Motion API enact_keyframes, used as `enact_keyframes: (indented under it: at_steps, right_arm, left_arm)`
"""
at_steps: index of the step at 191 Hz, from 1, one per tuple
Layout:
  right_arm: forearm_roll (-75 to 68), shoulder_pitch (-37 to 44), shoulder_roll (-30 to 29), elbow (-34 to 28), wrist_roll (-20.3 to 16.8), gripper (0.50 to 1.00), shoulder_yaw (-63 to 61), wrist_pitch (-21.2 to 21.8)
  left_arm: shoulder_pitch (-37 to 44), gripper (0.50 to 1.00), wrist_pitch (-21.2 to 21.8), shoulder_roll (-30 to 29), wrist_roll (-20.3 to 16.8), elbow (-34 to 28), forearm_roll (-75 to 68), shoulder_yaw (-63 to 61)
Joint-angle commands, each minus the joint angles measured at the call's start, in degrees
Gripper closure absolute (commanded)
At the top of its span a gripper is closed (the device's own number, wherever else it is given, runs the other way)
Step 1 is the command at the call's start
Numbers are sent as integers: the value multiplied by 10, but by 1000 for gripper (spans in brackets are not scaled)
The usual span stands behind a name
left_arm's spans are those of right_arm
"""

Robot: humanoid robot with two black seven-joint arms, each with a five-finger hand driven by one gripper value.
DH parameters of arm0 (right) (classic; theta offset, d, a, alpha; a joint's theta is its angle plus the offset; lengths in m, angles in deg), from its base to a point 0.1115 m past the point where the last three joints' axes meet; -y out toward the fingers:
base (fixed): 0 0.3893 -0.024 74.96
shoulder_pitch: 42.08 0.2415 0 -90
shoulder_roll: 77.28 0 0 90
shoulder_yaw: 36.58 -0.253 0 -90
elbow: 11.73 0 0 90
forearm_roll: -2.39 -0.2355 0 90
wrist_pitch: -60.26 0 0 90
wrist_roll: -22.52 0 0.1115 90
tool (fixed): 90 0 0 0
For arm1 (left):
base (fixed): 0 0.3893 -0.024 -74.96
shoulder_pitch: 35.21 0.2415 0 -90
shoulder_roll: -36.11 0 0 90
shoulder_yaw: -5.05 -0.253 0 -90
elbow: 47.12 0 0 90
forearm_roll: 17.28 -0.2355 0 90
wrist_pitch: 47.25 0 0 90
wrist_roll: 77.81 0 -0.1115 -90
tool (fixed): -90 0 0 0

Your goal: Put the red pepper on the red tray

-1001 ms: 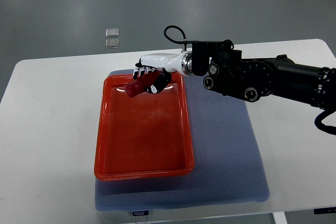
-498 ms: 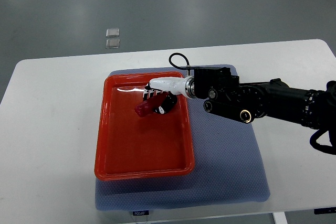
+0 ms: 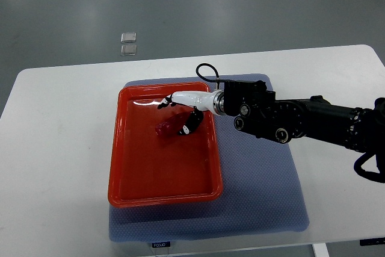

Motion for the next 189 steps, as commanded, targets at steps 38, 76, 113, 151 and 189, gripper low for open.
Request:
enact_keyframes:
  at_steps: [38,76,113,151,189]
  right_arm:
    - [-114,-39,0,0,20,587,-218,-1]
    - [-308,-149,0,0,69,587,-509,23]
    - [-507,-260,0,3,72,587,-647,60]
    - [-539,-320,1,3,95,587,-656,92]
    - [-543,-327,2,8,106,587,-656,98]
  left_arm:
    - [0,500,0,0,0,0,0,0]
    - [0,500,0,0,0,0,0,-1]
    - [0,500,0,0,0,0,0,-1]
    - [0,500,0,0,0,1,-1,-1]
    - [-1,500,0,0,0,0,0,-1]
